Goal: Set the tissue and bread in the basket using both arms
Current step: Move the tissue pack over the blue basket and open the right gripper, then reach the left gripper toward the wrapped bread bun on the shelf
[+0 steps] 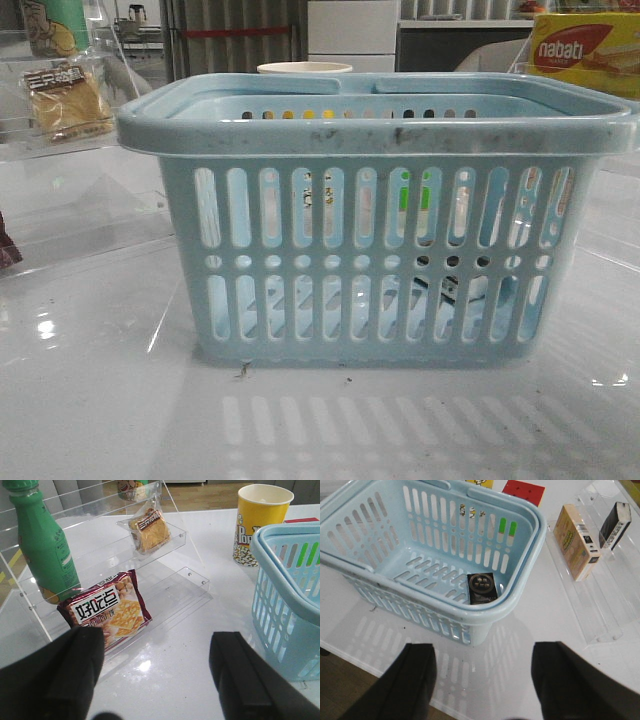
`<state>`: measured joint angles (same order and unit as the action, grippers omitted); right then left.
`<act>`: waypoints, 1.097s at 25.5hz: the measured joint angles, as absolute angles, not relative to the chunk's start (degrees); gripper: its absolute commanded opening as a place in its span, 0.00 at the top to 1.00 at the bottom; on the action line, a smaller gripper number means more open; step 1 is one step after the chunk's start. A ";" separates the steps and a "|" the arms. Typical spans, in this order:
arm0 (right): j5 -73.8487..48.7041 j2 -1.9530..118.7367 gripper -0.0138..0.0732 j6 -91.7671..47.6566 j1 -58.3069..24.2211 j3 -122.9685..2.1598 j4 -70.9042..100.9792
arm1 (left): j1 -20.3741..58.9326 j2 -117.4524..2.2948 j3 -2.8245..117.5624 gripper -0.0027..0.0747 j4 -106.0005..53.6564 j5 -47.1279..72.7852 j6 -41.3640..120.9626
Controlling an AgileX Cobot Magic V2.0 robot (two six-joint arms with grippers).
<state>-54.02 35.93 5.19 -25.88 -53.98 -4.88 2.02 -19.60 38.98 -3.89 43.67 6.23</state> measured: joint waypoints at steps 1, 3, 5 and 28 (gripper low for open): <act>-54.02 34.63 0.24 5.19 -25.88 -52.61 -4.88 | 2.02 -19.60 38.98 0.31 -3.89 43.67 6.23; -54.12 33.04 0.24 5.19 -25.88 -50.83 -4.88 | 2.02 -19.60 38.98 0.31 -3.89 43.67 6.23; -54.12 32.66 0.24 5.19 -25.88 -50.40 -5.09 | 2.02 -19.60 38.98 0.31 -3.89 43.67 6.23; -54.12 32.61 0.24 4.98 -25.88 -50.28 -5.22 | 2.02 -19.60 38.98 0.31 -3.89 43.67 6.23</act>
